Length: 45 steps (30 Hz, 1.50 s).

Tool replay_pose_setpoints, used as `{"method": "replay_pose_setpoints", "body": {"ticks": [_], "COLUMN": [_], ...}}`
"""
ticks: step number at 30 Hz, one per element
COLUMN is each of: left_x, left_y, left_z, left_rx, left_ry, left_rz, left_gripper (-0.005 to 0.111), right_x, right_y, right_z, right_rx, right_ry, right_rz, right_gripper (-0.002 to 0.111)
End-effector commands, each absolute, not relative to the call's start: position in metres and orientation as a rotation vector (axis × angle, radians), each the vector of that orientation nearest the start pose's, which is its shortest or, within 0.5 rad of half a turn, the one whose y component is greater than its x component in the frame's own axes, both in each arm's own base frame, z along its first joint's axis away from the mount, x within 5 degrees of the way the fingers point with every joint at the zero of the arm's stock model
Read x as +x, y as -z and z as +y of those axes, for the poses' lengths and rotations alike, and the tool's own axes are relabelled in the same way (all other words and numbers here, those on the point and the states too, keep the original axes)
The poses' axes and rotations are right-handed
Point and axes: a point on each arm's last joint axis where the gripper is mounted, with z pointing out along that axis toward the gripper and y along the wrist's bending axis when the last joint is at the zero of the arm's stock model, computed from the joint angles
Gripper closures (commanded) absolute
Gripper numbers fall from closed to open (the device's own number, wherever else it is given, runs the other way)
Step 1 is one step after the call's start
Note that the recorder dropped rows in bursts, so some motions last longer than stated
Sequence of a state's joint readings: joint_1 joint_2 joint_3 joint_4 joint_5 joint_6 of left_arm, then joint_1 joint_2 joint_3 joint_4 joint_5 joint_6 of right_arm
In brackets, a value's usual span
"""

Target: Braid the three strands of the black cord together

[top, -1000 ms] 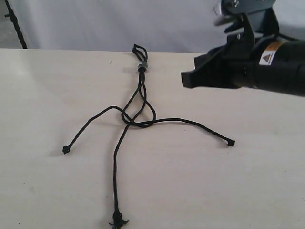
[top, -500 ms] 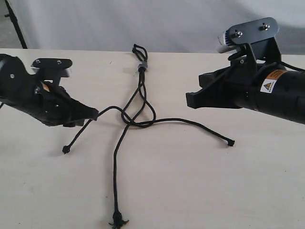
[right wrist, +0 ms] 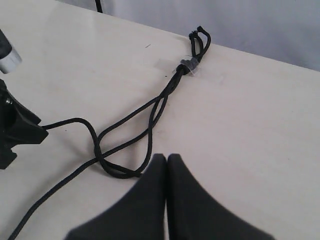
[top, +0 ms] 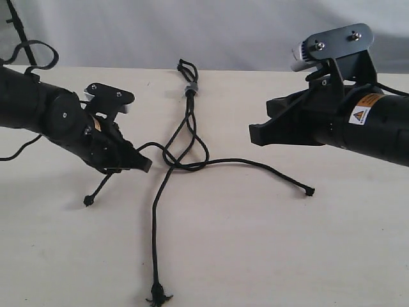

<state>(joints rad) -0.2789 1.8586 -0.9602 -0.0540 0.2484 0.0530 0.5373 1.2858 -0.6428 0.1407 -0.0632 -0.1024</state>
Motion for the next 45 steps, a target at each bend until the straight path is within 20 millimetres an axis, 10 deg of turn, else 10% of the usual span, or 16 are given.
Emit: {"method": "replay_pose_setpoints", "body": {"ticks": [1,7,21,31,45], "left_x": [0.340,0.328,0.222,0.198,0.151], "left_y": [-0.128,-0.118,-0.073,-0.076,-0.115], "left_z": [-0.100,-0.097,-0.139,-0.141,-0.110], "left_rx": [0.381,0.398,0.685,0.817,0.637], "left_ry": [0.109,0.098,0.115,0.073,0.216], "left_rz": [2.600,2.757,3.093,3.230,2.982], "left_gripper": [0.076,0.106,0.107,0.107,0.107], "right_x": [0.226,0.227,0.230,0.230,0.230], "right_y": [-0.248,-0.247,-0.240,-0.239,-0.239], "right_z": [0.132,0.132,0.134,0.134,0.134], "right_rx": [-0.521,-0.522,-0.527,-0.533,-0.533], "right_ry": [-0.329,-0.328,-0.322,-0.319,-0.319], "right_rz": [2.007,2.012,2.032,2.033,2.033], "right_gripper": [0.109,0.109,0.109,0.109,0.109]}}
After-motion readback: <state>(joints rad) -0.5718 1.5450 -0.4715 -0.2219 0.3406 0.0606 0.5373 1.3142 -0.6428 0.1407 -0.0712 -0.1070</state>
